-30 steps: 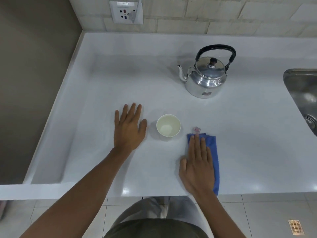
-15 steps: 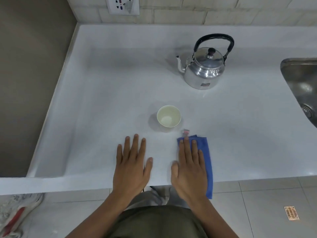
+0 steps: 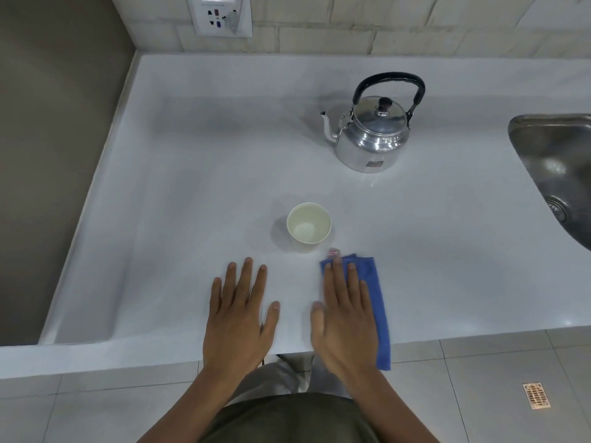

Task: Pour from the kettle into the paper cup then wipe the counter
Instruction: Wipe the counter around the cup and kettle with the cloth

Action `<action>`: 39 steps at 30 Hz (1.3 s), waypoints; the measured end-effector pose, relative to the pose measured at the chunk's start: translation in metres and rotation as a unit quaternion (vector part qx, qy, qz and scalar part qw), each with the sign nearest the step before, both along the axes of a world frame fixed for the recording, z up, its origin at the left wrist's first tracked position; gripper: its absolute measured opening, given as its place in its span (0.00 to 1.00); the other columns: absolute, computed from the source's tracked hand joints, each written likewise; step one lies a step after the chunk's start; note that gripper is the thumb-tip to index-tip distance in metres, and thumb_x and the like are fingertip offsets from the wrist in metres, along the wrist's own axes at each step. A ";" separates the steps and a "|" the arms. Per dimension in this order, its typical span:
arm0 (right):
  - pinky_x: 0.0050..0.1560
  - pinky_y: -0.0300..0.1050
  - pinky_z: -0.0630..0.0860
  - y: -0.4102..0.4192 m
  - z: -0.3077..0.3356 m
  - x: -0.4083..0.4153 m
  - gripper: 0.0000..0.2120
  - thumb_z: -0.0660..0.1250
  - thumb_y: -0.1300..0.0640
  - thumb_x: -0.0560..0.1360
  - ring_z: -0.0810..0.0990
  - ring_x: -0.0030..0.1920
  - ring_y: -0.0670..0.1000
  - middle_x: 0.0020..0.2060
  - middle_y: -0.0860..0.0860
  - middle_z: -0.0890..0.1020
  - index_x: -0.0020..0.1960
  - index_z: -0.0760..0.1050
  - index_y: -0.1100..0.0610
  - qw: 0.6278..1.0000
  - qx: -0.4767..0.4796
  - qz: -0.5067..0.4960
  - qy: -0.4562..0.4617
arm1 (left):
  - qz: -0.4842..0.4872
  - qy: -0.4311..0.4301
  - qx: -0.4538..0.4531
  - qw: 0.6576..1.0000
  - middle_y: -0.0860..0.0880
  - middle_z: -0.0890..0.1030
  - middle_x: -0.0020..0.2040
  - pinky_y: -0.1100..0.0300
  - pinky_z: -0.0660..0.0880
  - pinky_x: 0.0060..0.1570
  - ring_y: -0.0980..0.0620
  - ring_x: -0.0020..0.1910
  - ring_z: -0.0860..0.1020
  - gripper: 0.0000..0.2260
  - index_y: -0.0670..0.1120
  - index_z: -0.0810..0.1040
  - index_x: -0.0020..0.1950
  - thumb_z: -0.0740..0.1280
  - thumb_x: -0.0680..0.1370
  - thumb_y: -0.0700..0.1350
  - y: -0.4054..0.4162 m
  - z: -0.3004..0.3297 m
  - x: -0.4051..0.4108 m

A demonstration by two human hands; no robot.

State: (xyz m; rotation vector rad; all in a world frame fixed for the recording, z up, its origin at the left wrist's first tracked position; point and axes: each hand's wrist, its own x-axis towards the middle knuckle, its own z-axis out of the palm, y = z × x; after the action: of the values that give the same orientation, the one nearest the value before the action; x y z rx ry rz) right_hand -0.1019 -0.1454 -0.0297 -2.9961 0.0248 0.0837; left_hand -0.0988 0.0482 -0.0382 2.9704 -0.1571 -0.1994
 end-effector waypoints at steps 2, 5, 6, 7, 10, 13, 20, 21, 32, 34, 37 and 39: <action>0.75 0.56 0.60 -0.001 -0.002 -0.009 0.32 0.50 0.44 0.79 0.59 0.78 0.57 0.78 0.54 0.60 0.79 0.58 0.57 0.999 0.005 0.041 0.006 | 0.000 -0.001 -0.002 1.000 0.44 0.57 0.83 0.36 0.61 0.76 0.39 0.81 0.57 0.33 0.49 0.60 0.82 0.44 0.82 0.65 0.000 -0.001 0.001; 0.75 0.55 0.61 -0.025 -0.002 -0.009 0.31 0.52 0.47 0.78 0.61 0.77 0.56 0.77 0.52 0.61 0.79 0.60 0.57 0.997 -0.005 0.078 -0.005 | -0.001 -0.002 -0.002 1.000 0.44 0.58 0.82 0.36 0.62 0.76 0.38 0.81 0.58 0.33 0.49 0.62 0.81 0.46 0.82 0.66 0.001 -0.001 0.001; 0.76 0.54 0.60 -0.034 -0.001 -0.005 0.30 0.52 0.48 0.79 0.59 0.78 0.55 0.78 0.52 0.60 0.79 0.59 0.57 0.997 -0.010 0.077 -0.010 | -0.001 -0.004 -0.002 1.000 0.44 0.58 0.82 0.36 0.61 0.76 0.38 0.81 0.57 0.33 0.49 0.62 0.81 0.47 0.82 0.66 0.002 -0.001 0.001; 0.76 0.54 0.58 -0.044 0.000 0.000 0.30 0.51 0.48 0.79 0.58 0.78 0.54 0.78 0.51 0.59 0.79 0.58 0.57 0.997 -0.012 0.070 -0.013 | -0.001 -0.007 -0.003 1.000 0.45 0.58 0.82 0.37 0.61 0.76 0.39 0.81 0.57 0.33 0.49 0.62 0.81 0.48 0.82 0.66 0.002 -0.001 0.000; 0.77 0.55 0.57 -0.065 0.000 0.019 0.30 0.46 0.47 0.81 0.53 0.79 0.53 0.79 0.51 0.56 0.80 0.53 0.56 0.999 -0.011 0.035 -0.007 | 0.005 -0.014 -0.005 1.000 0.46 0.57 0.83 0.38 0.60 0.77 0.40 0.82 0.55 0.32 0.50 0.60 0.82 0.47 0.82 0.65 0.002 0.000 -0.002; 0.79 0.54 0.51 -0.067 0.000 0.037 0.31 0.43 0.46 0.80 0.47 0.80 0.52 0.80 0.51 0.53 0.81 0.48 0.56 1.000 -0.015 -0.004 0.007 | 0.008 -0.015 -0.006 1.000 0.45 0.57 0.83 0.38 0.59 0.77 0.40 0.82 0.55 0.32 0.50 0.60 0.82 0.45 0.82 0.65 0.000 0.001 -0.001; 0.77 0.55 0.55 -0.026 -0.002 0.001 0.31 0.49 0.46 0.79 0.52 0.79 0.55 0.80 0.52 0.55 0.80 0.54 0.56 1.000 0.010 0.023 0.004 | 0.058 -0.032 -0.012 0.998 0.40 0.70 0.76 0.36 0.67 0.71 0.35 0.74 0.68 0.32 0.47 0.70 0.77 0.52 0.79 0.64 -0.013 0.008 0.011; 0.77 0.55 0.57 -0.026 -0.003 -0.007 0.31 0.51 0.47 0.79 0.55 0.79 0.55 0.79 0.51 0.58 0.80 0.57 0.56 0.999 0.014 0.036 0.004 | 0.067 -0.034 -0.014 0.997 0.40 0.70 0.76 0.36 0.67 0.70 0.35 0.73 0.68 0.31 0.48 0.70 0.77 0.53 0.79 0.63 -0.015 0.009 0.014; 0.79 0.53 0.46 -0.071 0.001 0.082 0.33 0.40 0.47 0.78 0.45 0.80 0.52 0.80 0.51 0.51 0.81 0.47 0.56 0.999 0.000 -0.047 0.007 | 0.064 -0.053 -0.012 0.996 0.43 0.55 0.83 0.34 0.55 0.77 0.38 0.82 0.52 0.28 0.44 0.61 0.81 0.52 0.83 0.55 -0.013 -0.006 0.048; 0.79 0.52 0.43 -0.063 0.002 0.086 0.33 0.39 0.47 0.77 0.43 0.80 0.52 0.81 0.50 0.48 0.81 0.45 0.56 0.999 0.005 -0.044 0.008 | 0.069 -0.042 -0.003 0.997 0.43 0.54 0.83 0.33 0.54 0.77 0.39 0.82 0.51 0.29 0.43 0.58 0.82 0.49 0.83 0.55 -0.014 -0.008 0.051; 0.79 0.52 0.47 -0.063 0.003 0.070 0.32 0.40 0.48 0.78 0.43 0.80 0.52 0.80 0.48 0.48 0.81 0.46 0.55 1.000 0.023 -0.008 0.004 | 0.067 -0.042 0.008 0.997 0.43 0.54 0.83 0.34 0.54 0.77 0.41 0.82 0.52 0.29 0.42 0.57 0.82 0.48 0.84 0.55 -0.015 -0.009 0.049; 0.79 0.52 0.49 -0.069 0.001 0.053 0.31 0.43 0.48 0.79 0.45 0.80 0.51 0.80 0.48 0.49 0.81 0.48 0.54 1.000 0.020 0.023 0.003 | 0.066 -0.041 0.012 0.997 0.42 0.55 0.83 0.34 0.55 0.77 0.40 0.82 0.53 0.30 0.42 0.56 0.82 0.48 0.84 0.56 -0.014 -0.008 0.049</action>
State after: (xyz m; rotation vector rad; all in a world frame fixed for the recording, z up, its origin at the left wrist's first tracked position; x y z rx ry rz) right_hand -0.0488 -0.2139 -0.0290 -2.9563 -0.0451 0.0978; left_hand -0.0493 0.0341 -0.0465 2.9995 0.0317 -0.0637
